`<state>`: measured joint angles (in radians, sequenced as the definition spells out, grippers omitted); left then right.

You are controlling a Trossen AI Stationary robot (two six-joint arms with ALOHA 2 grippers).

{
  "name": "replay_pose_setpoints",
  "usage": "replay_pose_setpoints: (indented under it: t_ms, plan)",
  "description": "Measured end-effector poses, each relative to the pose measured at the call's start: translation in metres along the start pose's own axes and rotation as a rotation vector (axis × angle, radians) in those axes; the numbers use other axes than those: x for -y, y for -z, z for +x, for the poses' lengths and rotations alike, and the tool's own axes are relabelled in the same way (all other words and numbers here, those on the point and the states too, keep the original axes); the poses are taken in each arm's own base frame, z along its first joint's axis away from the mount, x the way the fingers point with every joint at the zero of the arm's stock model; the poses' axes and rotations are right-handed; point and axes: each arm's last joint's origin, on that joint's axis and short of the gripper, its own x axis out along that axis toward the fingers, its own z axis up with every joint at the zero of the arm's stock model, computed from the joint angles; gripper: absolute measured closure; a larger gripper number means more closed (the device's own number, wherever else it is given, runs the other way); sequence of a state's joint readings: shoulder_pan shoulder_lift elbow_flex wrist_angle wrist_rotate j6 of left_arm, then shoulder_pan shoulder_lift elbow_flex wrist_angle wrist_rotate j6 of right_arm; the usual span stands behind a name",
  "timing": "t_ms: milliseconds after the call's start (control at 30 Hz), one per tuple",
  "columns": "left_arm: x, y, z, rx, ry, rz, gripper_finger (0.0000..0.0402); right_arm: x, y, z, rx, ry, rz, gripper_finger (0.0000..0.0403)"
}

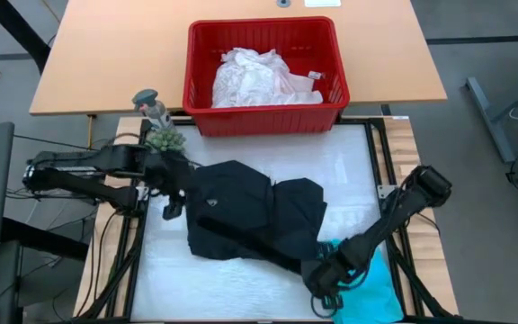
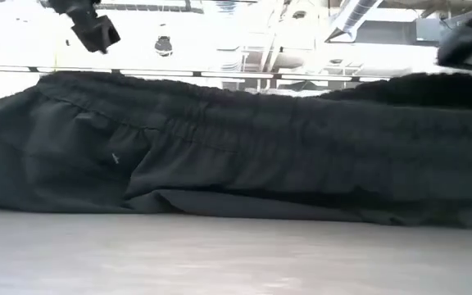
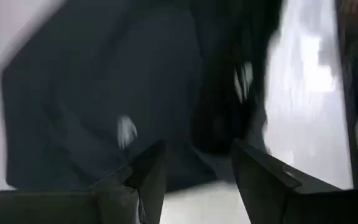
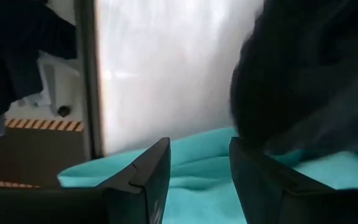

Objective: Fold Laundry from Bin
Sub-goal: Fold the black shorts

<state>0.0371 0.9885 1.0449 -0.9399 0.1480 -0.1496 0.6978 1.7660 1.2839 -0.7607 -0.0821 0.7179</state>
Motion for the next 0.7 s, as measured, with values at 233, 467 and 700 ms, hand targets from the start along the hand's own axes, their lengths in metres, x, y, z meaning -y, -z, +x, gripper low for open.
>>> replay_pose_setpoints:
  t_ms: [233, 467, 700]
  plan:
    - [-0.007, -0.008, 0.001, 0.078, -0.030, -0.004, 0.0239, -0.018, 0.004, 0.026, -0.010, -0.049, 0.034, 0.0222]
    - [-0.001, -0.013, 0.029, -0.044, 0.082, 0.027, 0.0239, -0.018, 0.003, 0.027, -0.002, -0.054, 0.077, 0.0223]
    - [0.023, -0.009, 0.050, -0.159, 0.191, 0.061, 0.0239, -0.018, 0.003, 0.027, 0.000, -0.054, 0.110, 0.0223]
